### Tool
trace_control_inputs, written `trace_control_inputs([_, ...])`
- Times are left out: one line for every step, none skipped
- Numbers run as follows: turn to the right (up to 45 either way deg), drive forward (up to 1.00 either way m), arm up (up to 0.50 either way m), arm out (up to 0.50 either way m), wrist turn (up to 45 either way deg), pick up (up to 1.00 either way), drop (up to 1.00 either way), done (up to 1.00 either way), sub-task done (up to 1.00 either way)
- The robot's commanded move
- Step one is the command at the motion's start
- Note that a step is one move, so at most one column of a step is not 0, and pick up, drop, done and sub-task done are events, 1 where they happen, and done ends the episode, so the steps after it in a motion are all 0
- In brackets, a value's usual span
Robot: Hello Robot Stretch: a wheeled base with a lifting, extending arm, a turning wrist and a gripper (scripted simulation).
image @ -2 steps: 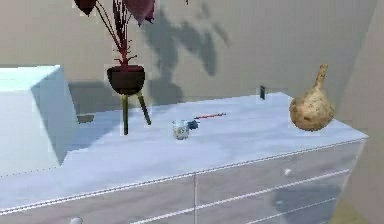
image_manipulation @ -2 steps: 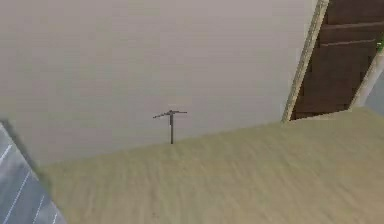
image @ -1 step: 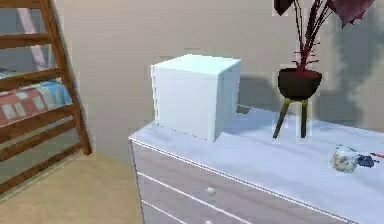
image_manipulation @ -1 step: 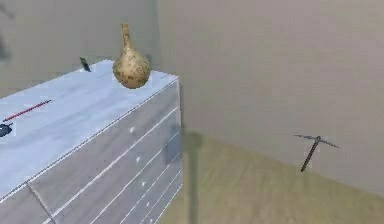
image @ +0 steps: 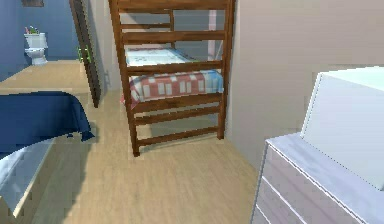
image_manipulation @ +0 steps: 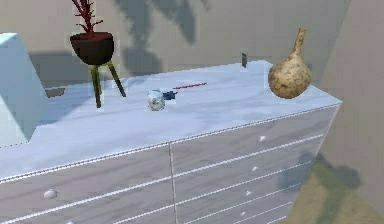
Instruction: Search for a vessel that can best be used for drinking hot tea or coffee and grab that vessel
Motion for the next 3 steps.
trace_control_inputs([0.0,0.0,0.5,0.0,0.0,0.0,0.0,0.0,0.0])
trace_control_inputs([0.0,0.0,0.38,0.0,0.0,0.0,0.0,0.0,0.0])
trace_control_inputs([0.0,0.0,0.0,0.48,0.0,0.0,0.0,0.0,0.0])
